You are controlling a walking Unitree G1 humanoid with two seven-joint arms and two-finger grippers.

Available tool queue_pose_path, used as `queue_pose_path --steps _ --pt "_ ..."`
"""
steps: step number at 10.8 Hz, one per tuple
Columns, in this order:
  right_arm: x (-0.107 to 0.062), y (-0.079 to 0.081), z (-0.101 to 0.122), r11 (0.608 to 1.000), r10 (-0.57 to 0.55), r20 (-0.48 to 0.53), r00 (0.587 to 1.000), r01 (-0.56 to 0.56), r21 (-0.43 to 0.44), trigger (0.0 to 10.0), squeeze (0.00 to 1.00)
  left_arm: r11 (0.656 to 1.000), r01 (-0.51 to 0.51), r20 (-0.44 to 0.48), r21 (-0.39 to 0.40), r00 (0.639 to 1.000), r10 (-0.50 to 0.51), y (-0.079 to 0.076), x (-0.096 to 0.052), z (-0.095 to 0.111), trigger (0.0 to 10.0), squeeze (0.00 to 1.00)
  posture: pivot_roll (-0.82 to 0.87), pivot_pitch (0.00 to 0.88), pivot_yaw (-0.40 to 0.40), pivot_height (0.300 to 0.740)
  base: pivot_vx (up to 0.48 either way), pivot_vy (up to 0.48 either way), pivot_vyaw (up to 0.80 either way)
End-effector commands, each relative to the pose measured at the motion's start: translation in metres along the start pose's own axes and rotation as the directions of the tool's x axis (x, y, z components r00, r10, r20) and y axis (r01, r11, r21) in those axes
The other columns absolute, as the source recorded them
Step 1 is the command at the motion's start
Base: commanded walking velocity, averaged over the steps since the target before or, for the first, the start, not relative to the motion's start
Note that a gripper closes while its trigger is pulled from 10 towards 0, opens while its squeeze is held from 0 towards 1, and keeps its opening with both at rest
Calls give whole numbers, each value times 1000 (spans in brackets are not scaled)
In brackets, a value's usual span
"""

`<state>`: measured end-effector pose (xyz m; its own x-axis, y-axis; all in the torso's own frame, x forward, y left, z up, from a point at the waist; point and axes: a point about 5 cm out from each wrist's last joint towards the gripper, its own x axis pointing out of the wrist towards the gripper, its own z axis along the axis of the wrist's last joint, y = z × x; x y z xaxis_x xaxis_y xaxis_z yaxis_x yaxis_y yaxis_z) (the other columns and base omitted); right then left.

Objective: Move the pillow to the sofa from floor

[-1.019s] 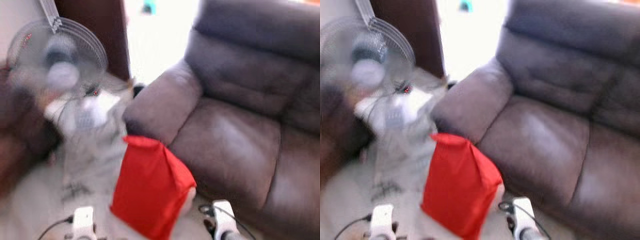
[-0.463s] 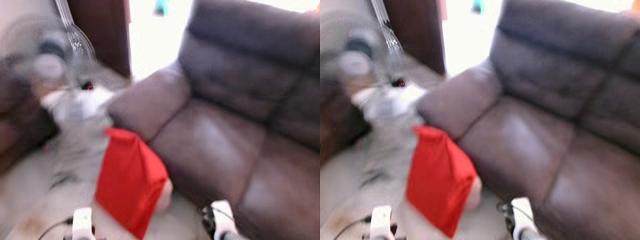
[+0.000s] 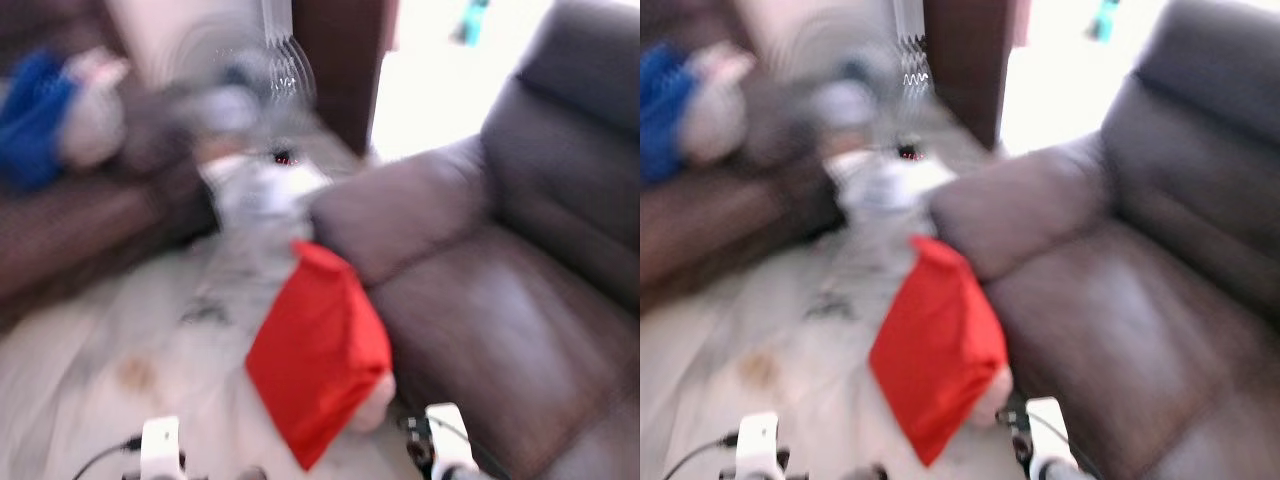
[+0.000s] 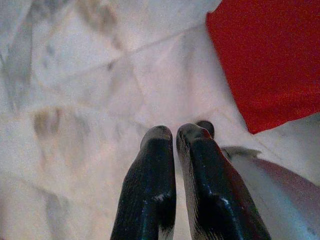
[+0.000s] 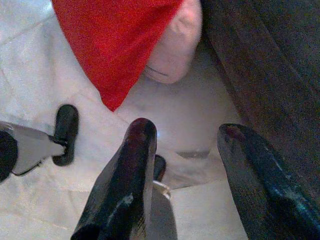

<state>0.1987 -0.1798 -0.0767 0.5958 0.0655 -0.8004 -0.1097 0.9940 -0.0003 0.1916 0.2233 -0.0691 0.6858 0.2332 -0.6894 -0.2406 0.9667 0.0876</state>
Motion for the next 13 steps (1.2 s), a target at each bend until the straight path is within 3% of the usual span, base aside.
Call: queue_pose_path --steps 1,2,6,9,13 --pt "0 3 -2 1000 9 -7 1000 -9 16 10000 0 1000 -25 -25 -7 999 25 6 -2 -6 10000 0 145 135 -43 740 0 0 544" --pt "0 1 -2 999 2 -1 1000 -2 50 10000 0 1000 -26 -22 -6 999 26 7 -2 -6 10000 0 145 135 -43 740 0 0 0" --pt "-1 -1 -3 999 5 -10 1000 -4 42 10000 0 1000 -31 -17 0 999 31 8 -1 -5 10000 0 146 140 -41 740 194 0 0" --pt "2 14 0 1000 28 -13 1000 -28 8 10000 0 1000 -26 -16 5 1000 27 8 -1 -5 10000 0 146 132 -37 740 271 0 0" --pt "2 12 2 999 15 -6 1000 -15 32 10000 0 1000 -19 -5 12 1000 19 6 0 -1 10000 0 145 122 -34 740 274 0 150"
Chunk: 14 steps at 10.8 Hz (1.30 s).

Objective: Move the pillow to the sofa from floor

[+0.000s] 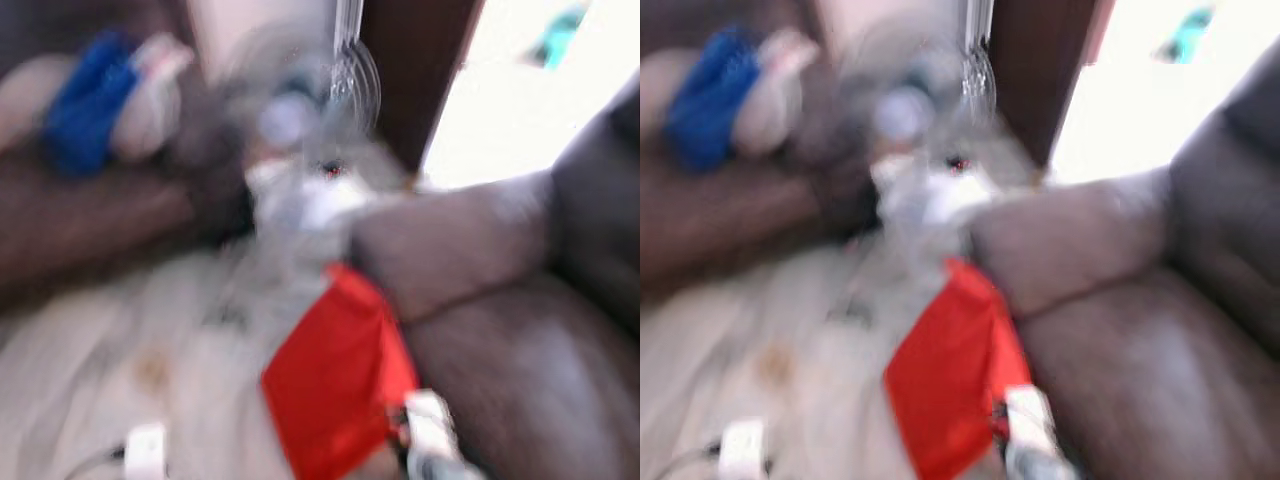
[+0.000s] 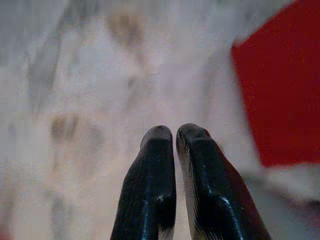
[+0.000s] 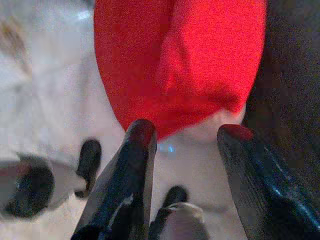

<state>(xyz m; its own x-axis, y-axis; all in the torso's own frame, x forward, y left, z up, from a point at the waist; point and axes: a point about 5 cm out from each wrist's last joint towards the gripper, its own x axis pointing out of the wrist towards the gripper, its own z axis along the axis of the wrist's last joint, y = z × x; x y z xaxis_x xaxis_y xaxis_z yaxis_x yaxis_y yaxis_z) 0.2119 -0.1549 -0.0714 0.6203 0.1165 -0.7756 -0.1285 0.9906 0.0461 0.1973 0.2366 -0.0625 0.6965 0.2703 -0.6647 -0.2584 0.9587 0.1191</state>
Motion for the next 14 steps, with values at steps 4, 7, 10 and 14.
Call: queue_pose_path --steps 4,7,10,14 --pt "-5 -12 -16 999 -32 -51 998 31 -10 10000 0 1000 11 -31 -5 999 -11 -6 -4 -12 10000 0 148 135 -36 740 270 0 400" --pt "-6 -14 -20 999 -30 -57 998 31 16 10000 0 1000 10 -21 -8 1000 -10 -5 -4 -11 10000 0 148 145 -38 740 0 0 0" --pt "-7 -17 -19 999 -38 -50 998 39 25 10000 1000 1000 13 -27 -14 1000 -14 -7 -4 -11 10000 0 145 149 -45 740 0 0 0" --pt "-3 -15 -1 999 -19 -8 1000 19 31 10000 1000 999 17 -32 -28 999 -18 -10 -4 -12 10000 0 145 155 -53 740 0 0 0"
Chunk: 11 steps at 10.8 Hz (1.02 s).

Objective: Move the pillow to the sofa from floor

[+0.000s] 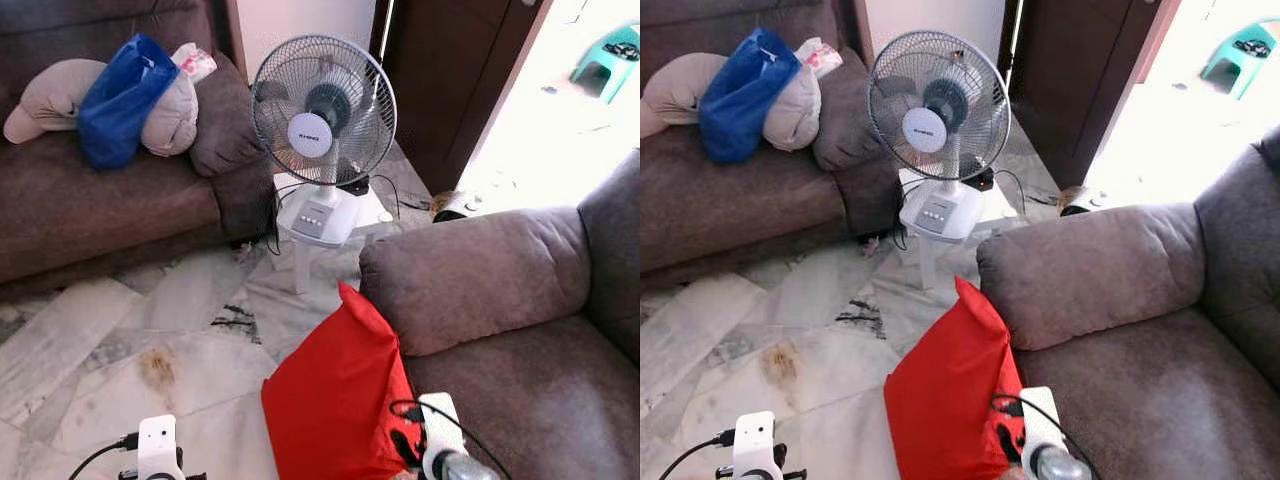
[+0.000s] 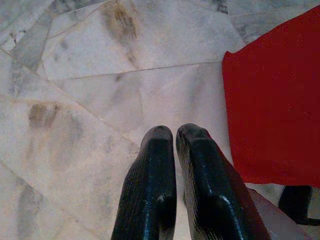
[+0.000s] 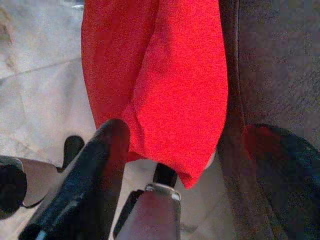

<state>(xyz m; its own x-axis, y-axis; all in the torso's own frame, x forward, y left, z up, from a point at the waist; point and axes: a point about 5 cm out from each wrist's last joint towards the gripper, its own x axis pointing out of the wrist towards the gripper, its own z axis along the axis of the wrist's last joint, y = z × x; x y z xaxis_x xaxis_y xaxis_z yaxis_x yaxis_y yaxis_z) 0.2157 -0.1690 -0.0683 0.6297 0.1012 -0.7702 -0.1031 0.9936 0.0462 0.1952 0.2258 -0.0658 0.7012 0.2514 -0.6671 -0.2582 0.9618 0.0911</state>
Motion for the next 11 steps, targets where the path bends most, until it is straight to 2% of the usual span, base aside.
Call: queue_pose_path --steps 1,4,5,7,8,11 --pt "0 3 0 1000 4 4 1000 -4 15 10000 1000 1000 2 -20 -6 1000 -2 0 -1 -4 10000 0 145 155 -53 740 0 0 0" --pt "1 5 -1 1000 15 9 1000 -15 17 10000 1000 1000 3 -10 -8 1000 -3 -2 -1 -3 10000 0 144 158 -51 740 0 0 0" --pt "0 6 -2 1000 19 8 1000 -19 20 10000 0 1000 1 -10 -10 1000 -1 -2 -1 -4 10000 0 142 158 -48 740 0 0 0" --pt "0 5 -4 1000 15 2 1000 -15 28 10000 0 1000 0 -14 -8 1000 0 -1 -3 -8 10000 0 142 156 -47 740 0 0 0" --pt "0 5 -5 999 16 7 1000 -16 34 10000 1000 1000 1 -16 -6 1000 -1 -1 -3 -8 10000 0 145 147 -46 740 0 0 0" --pt "0 13 -10 1000 22 -7 1000 -22 16 10000 1000 1000 7 -19 -5 1000 -7 -5 -3 -9 10000 0 159 107 -60 740 0 0 0"
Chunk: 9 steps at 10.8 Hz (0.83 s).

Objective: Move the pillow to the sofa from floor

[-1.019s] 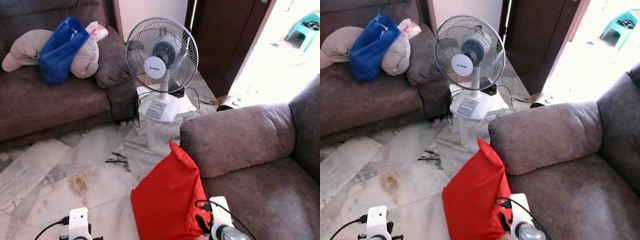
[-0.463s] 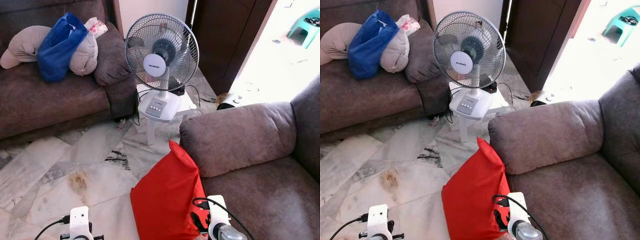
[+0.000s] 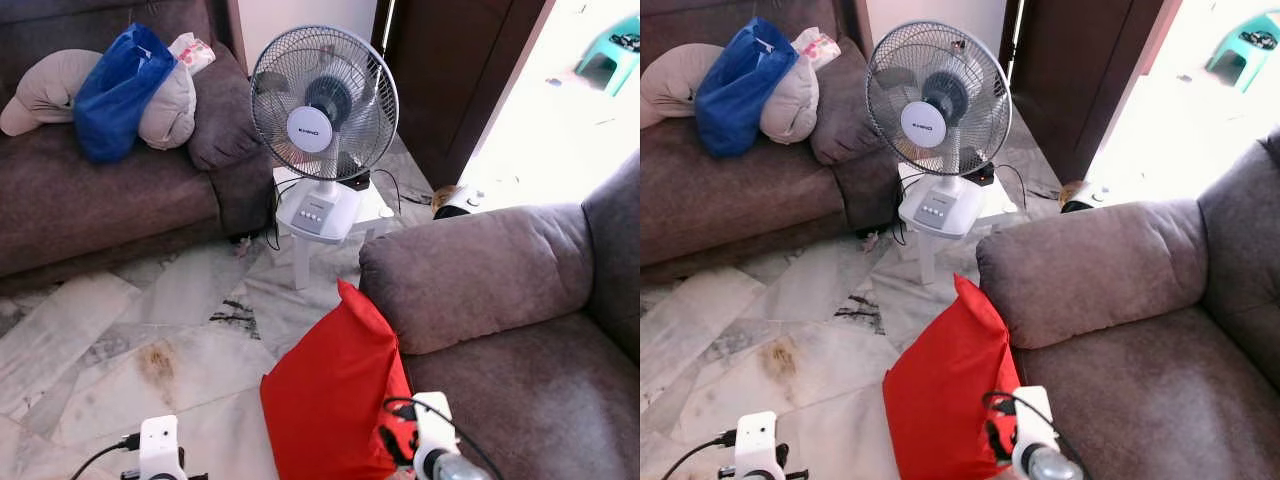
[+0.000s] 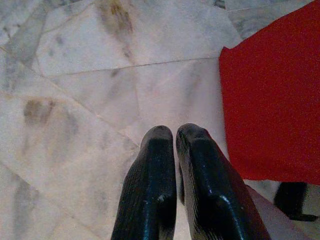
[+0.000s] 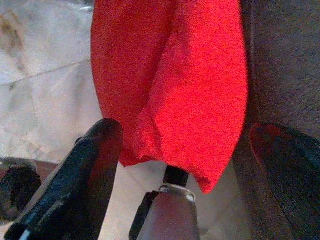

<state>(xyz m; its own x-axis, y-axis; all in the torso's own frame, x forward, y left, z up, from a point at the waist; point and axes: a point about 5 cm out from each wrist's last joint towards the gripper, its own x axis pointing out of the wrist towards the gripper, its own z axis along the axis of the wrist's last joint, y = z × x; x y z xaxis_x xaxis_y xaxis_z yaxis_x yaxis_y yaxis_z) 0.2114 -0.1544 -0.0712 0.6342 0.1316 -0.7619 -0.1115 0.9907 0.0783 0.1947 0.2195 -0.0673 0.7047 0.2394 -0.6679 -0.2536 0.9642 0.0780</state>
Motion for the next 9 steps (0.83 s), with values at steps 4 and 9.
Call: queue_pose_path --steps 4,9 --pt "-4 -22 -2 997 -43 -13 999 42 -66 10000 1000 999 42 -37 27 998 -41 -17 -5 -15 10000 0 185 24 -62 740 0 0 0" --pt "-14 -62 1 992 -129 -31 991 129 7 10000 0 996 -16 -4 88 1000 17 17 -1 -3 10000 0 189 38 -49 740 0 0 0"
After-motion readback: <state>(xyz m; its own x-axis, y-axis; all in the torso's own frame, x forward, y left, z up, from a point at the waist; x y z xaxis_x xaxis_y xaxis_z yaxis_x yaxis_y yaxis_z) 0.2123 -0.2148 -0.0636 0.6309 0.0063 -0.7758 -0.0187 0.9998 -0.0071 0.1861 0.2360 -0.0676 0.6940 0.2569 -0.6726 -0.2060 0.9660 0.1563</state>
